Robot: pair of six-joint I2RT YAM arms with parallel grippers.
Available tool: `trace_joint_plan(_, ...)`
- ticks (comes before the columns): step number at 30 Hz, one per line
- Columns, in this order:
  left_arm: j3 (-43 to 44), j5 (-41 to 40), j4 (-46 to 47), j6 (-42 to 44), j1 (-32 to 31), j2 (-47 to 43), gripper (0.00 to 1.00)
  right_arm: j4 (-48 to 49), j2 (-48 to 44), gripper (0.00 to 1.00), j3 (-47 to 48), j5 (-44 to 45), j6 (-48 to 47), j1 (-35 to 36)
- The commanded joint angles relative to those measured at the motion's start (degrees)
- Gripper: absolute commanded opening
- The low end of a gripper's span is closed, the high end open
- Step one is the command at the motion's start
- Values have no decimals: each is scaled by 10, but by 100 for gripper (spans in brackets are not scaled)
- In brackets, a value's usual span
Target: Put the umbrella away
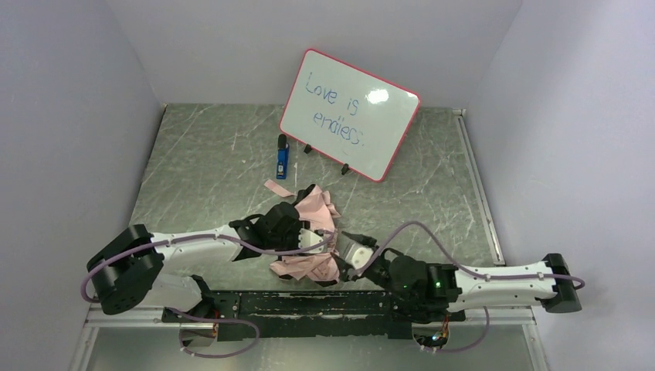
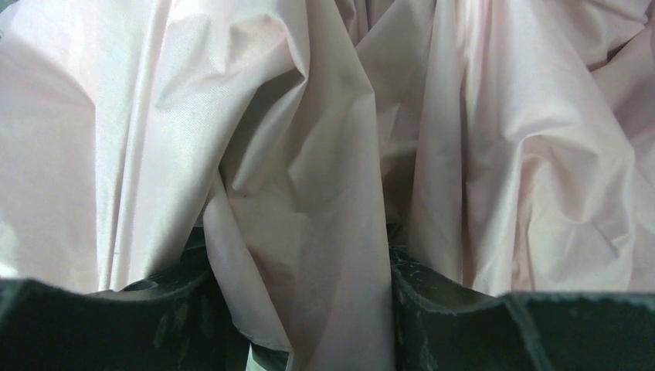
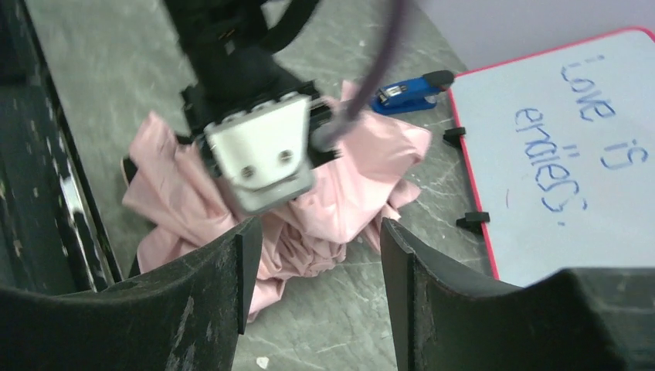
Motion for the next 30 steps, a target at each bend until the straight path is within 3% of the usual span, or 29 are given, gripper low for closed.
trace_joint_plan(1,-25,-30,-10,22,-1,-15,51,-30,-45,62,38,77,129,1)
trace_joint_plan(4,-34,-42,4,30,-4,-22,51,-55,-45,62,62,91,181,-18)
trace_joint_plan(7,-41,-57,24,37,-9,-25,51,-106,-20,63,97,46,235,-99)
trace_joint_plan(12,-55,-92,53,51,-23,-24,51,-184,108,67,180,-257,300,-377)
trace_joint_plan(16,-69,-125,80,73,-41,-24,51,-189,240,77,242,-474,288,-515)
trace_joint_plan(20,-88,-162,108,94,-60,-21,50,-172,333,81,288,-576,260,-533)
trace_joint_plan(25,-97,-180,126,107,-81,-9,50,-162,417,86,309,-642,203,-533)
trace_joint_plan(30,-101,-187,134,113,-92,0,50,-209,488,92,336,-709,145,-532)
